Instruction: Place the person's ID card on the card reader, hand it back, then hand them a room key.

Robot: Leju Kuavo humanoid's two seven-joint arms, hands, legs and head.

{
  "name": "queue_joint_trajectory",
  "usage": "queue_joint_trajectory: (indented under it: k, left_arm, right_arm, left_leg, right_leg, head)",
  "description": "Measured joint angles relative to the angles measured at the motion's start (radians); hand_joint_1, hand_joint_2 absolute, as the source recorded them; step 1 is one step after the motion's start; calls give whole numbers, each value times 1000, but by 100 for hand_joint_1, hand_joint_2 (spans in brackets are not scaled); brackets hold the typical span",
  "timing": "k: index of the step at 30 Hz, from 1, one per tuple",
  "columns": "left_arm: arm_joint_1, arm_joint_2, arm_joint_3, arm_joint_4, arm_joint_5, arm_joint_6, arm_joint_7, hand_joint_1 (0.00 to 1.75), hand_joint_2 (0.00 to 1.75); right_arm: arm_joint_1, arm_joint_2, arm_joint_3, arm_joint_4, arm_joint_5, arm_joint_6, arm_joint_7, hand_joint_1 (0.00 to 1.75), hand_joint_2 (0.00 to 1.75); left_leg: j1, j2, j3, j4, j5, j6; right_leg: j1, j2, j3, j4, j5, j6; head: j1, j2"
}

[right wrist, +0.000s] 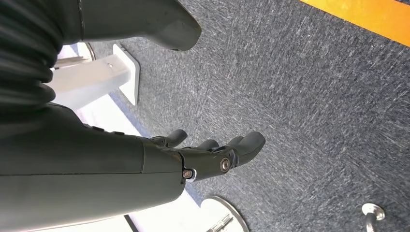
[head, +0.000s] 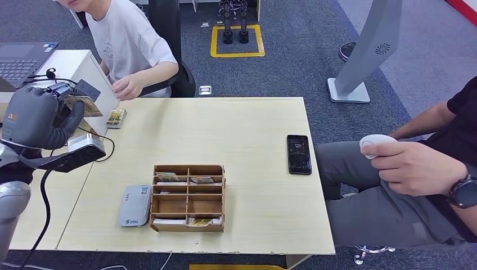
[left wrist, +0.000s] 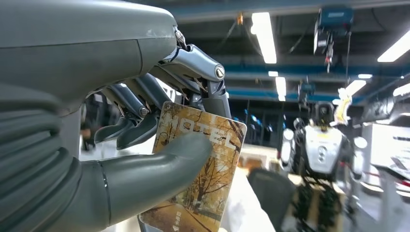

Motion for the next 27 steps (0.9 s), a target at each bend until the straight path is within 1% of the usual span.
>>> queue_joint_trajectory:
  k: [2, 4, 6, 8, 10, 16, 20, 23, 24, 26, 27]
  left_arm:
    - [-46, -20, -3, 60, -78, 11, 57, 175, 175]
    - [-103, -52, -16, 159, -157, 28, 105, 175, 175]
    - [-151, -87, -34, 265, -204, 52, 128, 175, 175]
    - [-180, -113, -47, 339, -218, 75, 134, 175, 175]
    - [-188, -122, -51, 362, -220, 84, 134, 175, 175]
    - [-191, -125, -52, 371, -220, 88, 134, 175, 175]
    - [-222, -163, -65, 470, -231, 115, 140, 175, 175]
    - [-242, -193, -77, 547, -237, 121, 144, 46, 175]
    - [-234, -193, -77, 554, -226, 140, 140, 2, 175]
    - [-188, -180, -64, 536, -189, 204, 127, 0, 175]
    - [-147, -167, -46, 512, -163, 254, 115, 0, 175]
  right_arm:
    - [-3, 1, 0, 0, 6, 0, 1, 0, 175]
    - [-11, 2, 0, 0, 11, 1, 5, 0, 175]
    - [-21, 2, 0, 0, 16, 3, 11, 0, 175]
    - [-28, 2, 1, 0, 18, 4, 15, 0, 175]
    - [-30, 2, 1, 0, 18, 4, 16, 0, 175]
    - [-31, 2, 1, 0, 18, 4, 17, 0, 175]
    - [-33, 3, 1, 0, 19, 4, 26, 0, 175]
    - [-32, 3, 1, 0, 19, 3, 31, 0, 175]
    - [-31, 3, 1, 0, 12, -1, 26, 0, 175]
    - [-26, 5, 0, 0, -6, -11, 12, 0, 175]
    - [-23, 6, 0, 0, -17, -16, 5, 0, 175]
  left_leg:
    - [0, 0, 0, 0, 1, 0]
    - [0, -1, -1, 0, 2, 0]
    - [0, 0, -1, 0, 3, 0]
    - [0, 1, -1, 0, 3, 0]
    - [0, 1, -2, 0, 4, 0]
    - [0, 1, -2, 0, 4, 0]
    - [0, 2, -2, 0, 4, 0]
    - [0, 3, -3, 0, 4, 0]
    - [0, 4, -4, 0, 4, 0]
    - [0, 5, -4, -1, 3, 0]
    - [0, 7, -4, -1, 3, -1]
  right_leg:
    - [0, 0, -1, 0, 0, 0]
    - [0, 0, -1, 0, 2, 0]
    - [0, 0, -1, 0, 3, 0]
    - [0, 1, -2, 0, 4, 0]
    - [0, 1, -2, 0, 5, 0]
    - [0, 1, -2, 0, 5, 0]
    - [0, 2, -3, 0, 5, 0]
    - [0, 3, -4, 0, 5, 0]
    - [0, 4, -5, 0, 5, 0]
    - [0, 5, -5, 1, 5, 0]
    - [0, 7, -5, 1, 5, 0]
  head:
    - [0, 0]
    - [0, 0]
    - [0, 0]
    - [0, 0]
    - [0, 0]
    - [0, 0]
    - [0, 0]
    - [0, 0]
    - [0, 0]
    - [0, 0]
    - [0, 0]
